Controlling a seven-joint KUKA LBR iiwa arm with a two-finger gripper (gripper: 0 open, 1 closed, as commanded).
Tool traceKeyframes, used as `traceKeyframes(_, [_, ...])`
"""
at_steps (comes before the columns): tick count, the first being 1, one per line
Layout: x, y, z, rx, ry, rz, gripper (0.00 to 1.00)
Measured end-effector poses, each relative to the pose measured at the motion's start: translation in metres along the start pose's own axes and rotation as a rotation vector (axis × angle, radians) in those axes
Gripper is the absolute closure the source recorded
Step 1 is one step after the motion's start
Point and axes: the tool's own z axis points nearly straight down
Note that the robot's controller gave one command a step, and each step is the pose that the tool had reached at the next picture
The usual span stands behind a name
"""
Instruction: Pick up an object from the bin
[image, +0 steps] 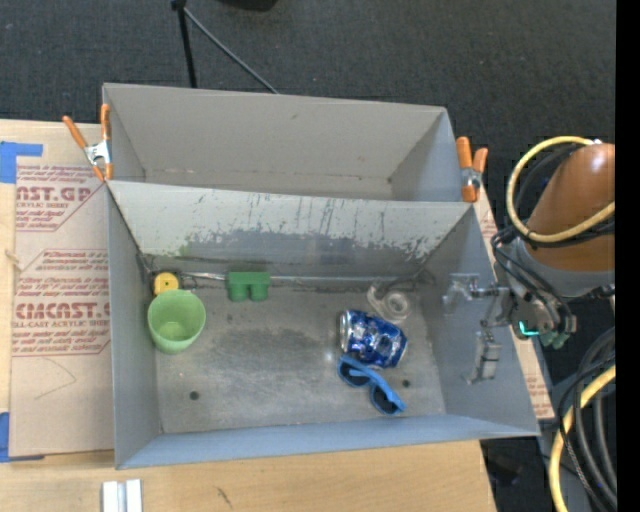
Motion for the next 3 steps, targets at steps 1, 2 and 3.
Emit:
traceKeyframes(1, [-0.039,0.059,0.069,-0.004,-0.003,0.123,0.00])
traceKeyframes(2, [-0.040,0.101,0.127,-0.001,-0.004,-0.359,0.00])
traceKeyframes(3, [-0.041,0.100,0.126,0.001,-0.006,-0.357,1.00])
